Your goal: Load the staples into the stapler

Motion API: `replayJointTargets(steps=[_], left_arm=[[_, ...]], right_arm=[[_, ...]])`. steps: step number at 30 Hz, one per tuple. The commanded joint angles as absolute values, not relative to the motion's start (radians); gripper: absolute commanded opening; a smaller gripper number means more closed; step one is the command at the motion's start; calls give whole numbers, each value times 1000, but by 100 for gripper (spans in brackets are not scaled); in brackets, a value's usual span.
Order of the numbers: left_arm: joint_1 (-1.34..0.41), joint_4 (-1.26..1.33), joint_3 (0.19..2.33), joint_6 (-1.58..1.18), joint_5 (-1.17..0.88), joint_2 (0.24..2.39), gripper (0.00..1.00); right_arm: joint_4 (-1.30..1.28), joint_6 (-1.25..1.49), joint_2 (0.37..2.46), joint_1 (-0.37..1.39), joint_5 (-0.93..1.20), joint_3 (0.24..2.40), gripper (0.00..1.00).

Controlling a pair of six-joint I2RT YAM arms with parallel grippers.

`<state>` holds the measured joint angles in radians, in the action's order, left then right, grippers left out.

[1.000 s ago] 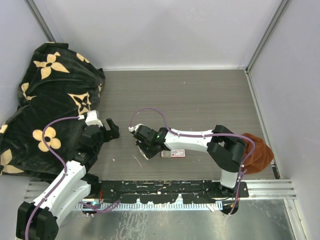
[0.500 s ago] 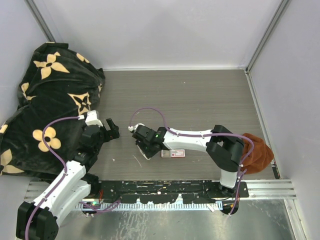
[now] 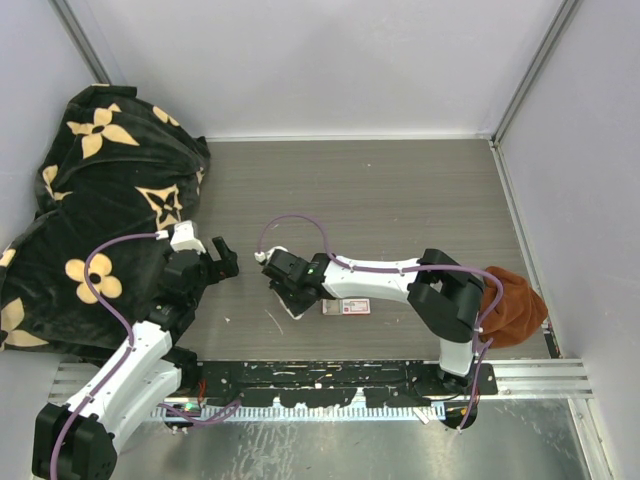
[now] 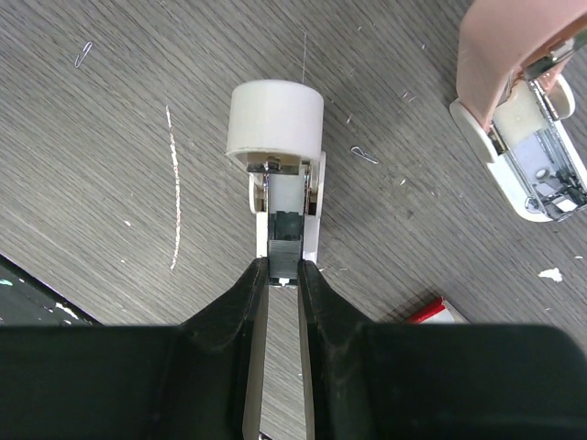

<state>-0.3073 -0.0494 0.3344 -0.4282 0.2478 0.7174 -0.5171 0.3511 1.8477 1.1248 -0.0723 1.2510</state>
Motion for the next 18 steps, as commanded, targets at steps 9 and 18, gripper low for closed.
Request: replayJointTargets(steps=[9,18], left_arm=[[-304,-1,336,-416,270,702,98],[-304,0,337,-416,270,703,98]], right_arm=[[-529,360,1845,1131,-106,1304,27],[-529,360,1842,1131,-108,1308,34]])
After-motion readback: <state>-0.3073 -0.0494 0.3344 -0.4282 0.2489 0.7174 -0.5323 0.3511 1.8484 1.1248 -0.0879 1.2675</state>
